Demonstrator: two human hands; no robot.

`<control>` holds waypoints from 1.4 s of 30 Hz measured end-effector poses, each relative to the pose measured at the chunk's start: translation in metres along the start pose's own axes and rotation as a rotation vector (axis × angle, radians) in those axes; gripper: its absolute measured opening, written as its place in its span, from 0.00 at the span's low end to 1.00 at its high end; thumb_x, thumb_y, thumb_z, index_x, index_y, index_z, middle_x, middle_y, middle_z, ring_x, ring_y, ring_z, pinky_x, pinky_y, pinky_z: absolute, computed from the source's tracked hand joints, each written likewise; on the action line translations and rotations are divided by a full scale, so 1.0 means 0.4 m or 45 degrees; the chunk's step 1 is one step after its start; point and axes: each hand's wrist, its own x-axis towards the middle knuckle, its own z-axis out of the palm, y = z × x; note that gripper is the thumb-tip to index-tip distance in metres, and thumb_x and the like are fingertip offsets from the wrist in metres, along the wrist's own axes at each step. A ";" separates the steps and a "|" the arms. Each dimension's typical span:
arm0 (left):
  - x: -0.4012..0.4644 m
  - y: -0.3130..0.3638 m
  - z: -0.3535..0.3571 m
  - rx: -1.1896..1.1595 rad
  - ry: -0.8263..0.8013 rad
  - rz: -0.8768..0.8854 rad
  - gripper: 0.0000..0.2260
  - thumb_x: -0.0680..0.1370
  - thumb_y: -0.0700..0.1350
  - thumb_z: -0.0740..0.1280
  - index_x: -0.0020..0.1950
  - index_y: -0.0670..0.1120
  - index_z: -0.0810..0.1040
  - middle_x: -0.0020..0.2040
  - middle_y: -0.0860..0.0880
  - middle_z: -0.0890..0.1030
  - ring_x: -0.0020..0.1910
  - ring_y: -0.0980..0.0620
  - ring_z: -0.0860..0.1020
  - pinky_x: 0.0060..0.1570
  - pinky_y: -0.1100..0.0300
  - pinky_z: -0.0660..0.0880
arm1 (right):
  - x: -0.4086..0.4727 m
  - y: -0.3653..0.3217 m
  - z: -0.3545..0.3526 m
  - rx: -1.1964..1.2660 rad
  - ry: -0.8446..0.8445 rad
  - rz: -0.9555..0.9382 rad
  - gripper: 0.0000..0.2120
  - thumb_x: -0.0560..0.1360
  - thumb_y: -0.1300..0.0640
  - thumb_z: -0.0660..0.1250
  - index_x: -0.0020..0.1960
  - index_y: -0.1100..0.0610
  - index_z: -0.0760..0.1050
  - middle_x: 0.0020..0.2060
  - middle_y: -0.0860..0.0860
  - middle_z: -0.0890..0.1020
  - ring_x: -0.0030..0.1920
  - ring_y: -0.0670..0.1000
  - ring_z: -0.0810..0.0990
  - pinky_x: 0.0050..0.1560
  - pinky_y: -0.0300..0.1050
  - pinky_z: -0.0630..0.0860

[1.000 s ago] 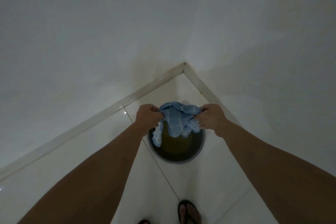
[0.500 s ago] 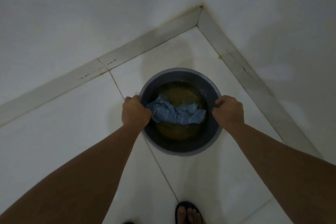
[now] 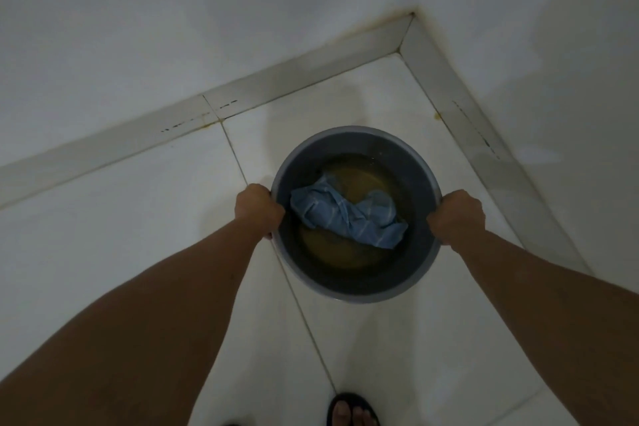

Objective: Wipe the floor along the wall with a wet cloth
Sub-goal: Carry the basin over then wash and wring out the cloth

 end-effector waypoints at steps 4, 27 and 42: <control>-0.027 -0.029 -0.029 -0.036 0.007 -0.020 0.08 0.74 0.37 0.70 0.52 0.38 0.78 0.45 0.39 0.82 0.37 0.43 0.83 0.38 0.53 0.82 | -0.023 -0.015 -0.001 0.007 0.017 -0.040 0.10 0.73 0.61 0.71 0.49 0.68 0.78 0.37 0.59 0.78 0.36 0.57 0.78 0.39 0.46 0.77; -0.530 -0.429 -0.695 -0.525 0.358 -0.333 0.08 0.75 0.35 0.68 0.54 0.37 0.78 0.48 0.38 0.83 0.39 0.41 0.84 0.41 0.47 0.83 | -0.650 -0.613 -0.163 -0.189 -0.127 -0.744 0.04 0.72 0.61 0.69 0.41 0.63 0.79 0.27 0.53 0.75 0.25 0.50 0.73 0.24 0.35 0.64; -0.937 -1.135 -1.124 -0.806 0.527 -0.458 0.11 0.73 0.36 0.69 0.55 0.36 0.78 0.49 0.39 0.82 0.40 0.41 0.84 0.36 0.50 0.83 | -1.406 -0.993 0.164 -0.408 -0.227 -1.097 0.06 0.73 0.60 0.69 0.44 0.64 0.78 0.32 0.57 0.81 0.29 0.55 0.81 0.23 0.39 0.72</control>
